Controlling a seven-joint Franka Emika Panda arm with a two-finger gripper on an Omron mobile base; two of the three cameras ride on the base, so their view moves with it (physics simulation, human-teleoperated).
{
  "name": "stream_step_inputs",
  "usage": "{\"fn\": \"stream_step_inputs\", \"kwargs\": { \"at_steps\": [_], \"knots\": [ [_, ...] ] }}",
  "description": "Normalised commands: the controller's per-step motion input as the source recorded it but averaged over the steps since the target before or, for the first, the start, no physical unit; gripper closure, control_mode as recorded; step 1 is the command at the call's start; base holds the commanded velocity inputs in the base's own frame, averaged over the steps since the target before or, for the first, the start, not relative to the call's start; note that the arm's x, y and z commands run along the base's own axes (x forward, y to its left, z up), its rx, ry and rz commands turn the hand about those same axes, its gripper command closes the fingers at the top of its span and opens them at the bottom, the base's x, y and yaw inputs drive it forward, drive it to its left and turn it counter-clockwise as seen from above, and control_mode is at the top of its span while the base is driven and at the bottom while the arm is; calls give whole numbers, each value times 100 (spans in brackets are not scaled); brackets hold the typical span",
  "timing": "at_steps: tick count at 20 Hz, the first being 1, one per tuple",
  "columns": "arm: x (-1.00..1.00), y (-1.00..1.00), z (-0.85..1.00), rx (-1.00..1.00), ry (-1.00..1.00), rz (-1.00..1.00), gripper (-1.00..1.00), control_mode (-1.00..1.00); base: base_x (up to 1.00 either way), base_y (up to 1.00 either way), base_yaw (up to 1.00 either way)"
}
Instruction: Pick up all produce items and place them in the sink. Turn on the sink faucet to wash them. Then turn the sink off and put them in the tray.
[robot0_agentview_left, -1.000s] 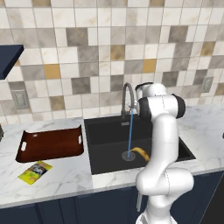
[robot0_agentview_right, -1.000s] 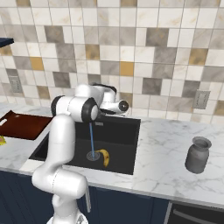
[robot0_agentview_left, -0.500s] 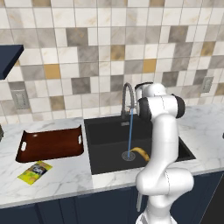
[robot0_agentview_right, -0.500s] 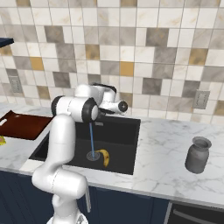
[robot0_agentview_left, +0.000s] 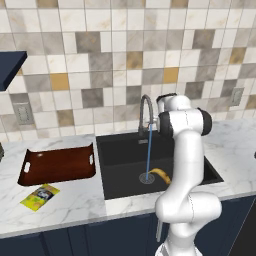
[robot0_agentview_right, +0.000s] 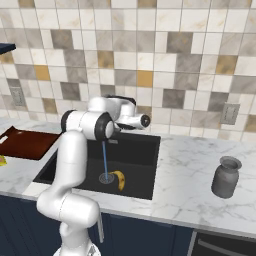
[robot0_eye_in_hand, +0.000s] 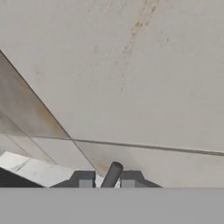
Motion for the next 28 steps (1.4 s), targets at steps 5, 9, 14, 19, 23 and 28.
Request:
{"fn": "stream_step_inputs", "kwargs": {
  "at_steps": [5,9,14,19,23,28],
  "knots": [
    [12,22,-14,0,-1,29,100,-100,0,0,0],
    [7,39,-16,0,0,27,100,-100,0,0,0],
    [9,62,-12,0,0,23,100,-100,0,0,0],
    [9,78,-6,0,0,21,100,-100,0,0,0],
    [5,83,-3,0,0,17,100,-100,0,0,0],
    [0,5,0,0,0,2,100,-100,0,0,0]
  ]
}}
